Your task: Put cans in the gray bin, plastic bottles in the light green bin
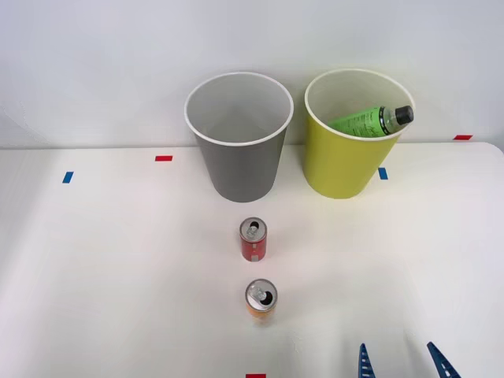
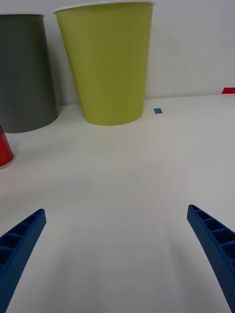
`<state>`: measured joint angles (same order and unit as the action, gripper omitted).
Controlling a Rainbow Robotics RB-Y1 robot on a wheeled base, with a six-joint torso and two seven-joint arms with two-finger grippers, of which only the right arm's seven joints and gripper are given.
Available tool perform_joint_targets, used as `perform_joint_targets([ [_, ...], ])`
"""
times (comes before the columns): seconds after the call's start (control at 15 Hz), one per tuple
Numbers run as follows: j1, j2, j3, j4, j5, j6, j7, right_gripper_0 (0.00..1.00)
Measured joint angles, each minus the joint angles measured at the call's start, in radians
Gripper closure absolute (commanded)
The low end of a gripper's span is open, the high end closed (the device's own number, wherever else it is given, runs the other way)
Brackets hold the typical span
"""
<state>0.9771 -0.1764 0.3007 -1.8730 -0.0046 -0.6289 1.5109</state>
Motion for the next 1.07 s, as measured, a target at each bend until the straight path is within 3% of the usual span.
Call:
perform_joint_targets([
  [1.07, 0.000, 0.000, 0.000, 0.000, 0.000, 0.000, 0.000, 0.00],
])
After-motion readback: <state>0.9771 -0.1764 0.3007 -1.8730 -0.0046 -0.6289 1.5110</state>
